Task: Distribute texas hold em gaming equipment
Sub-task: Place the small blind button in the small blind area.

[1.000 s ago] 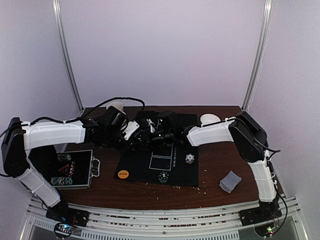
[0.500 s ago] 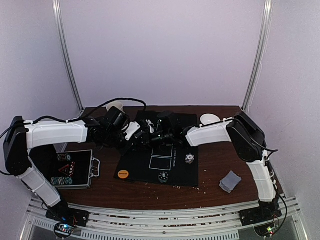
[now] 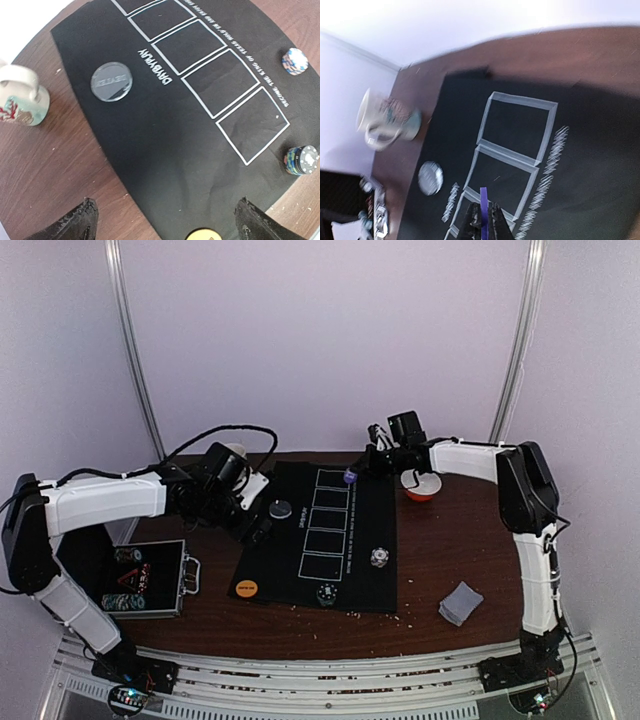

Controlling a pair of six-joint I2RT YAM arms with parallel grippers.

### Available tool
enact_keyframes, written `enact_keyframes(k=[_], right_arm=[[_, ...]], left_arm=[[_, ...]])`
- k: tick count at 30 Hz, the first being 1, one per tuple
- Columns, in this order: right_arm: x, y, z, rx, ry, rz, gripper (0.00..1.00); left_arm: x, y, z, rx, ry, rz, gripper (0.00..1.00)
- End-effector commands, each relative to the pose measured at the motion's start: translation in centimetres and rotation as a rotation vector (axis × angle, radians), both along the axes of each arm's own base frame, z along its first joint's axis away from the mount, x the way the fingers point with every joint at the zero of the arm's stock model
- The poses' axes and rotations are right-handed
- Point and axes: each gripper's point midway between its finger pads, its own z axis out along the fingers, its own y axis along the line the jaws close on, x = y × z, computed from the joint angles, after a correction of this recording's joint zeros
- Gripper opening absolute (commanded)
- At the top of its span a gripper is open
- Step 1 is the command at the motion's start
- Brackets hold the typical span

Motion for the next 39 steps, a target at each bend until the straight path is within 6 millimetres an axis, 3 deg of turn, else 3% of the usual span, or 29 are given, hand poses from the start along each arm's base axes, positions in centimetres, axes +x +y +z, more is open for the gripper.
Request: enact_keyframes(k=[1, 4, 7, 11, 18, 31, 39], right_arm=[[2.6, -4.1, -1.0, -0.266, -0.038, -0.071, 0.0], [3.6, -5.8, -1.8, -0.345, -0.022, -0.09, 0.0], [4.0, -6.5, -0.7, -0.368, -0.046, -0.103, 0.0], [4.5, -7.6, -1.4, -0.411, -0.054, -0.109, 0.0], [3.3, -8.3, -5.6, -0.462, 0.058, -0.044, 0.0], [2.8, -8.7, -7.1, -0.451, 0.113, -0.027, 0.0], [3.1, -9.4, -6.4, -0.49, 0.099, -0.039, 0.22]], left_arm=[[0.0, 1.0, 0.2, -0.008, 0.018, 0.042, 0.98], [-0.2, 1.6, -0.5, 0.014, 0.033, 0.056, 0.98], [-0.3, 1.8, -0.9, 0.019, 0.041, 0.058, 0.98], [-0.4, 1.9, -1.2, 0.027, 0.049, 0.053, 0.98], [-0.6, 2.5, -1.4, 0.038, 0.052, 0.061, 0.98], [-0.9, 2.7, -1.9, 0.051, 0.074, 0.054, 0.98], [-1.1, 2.6, -2.1, 0.051, 0.087, 0.049, 0.98]])
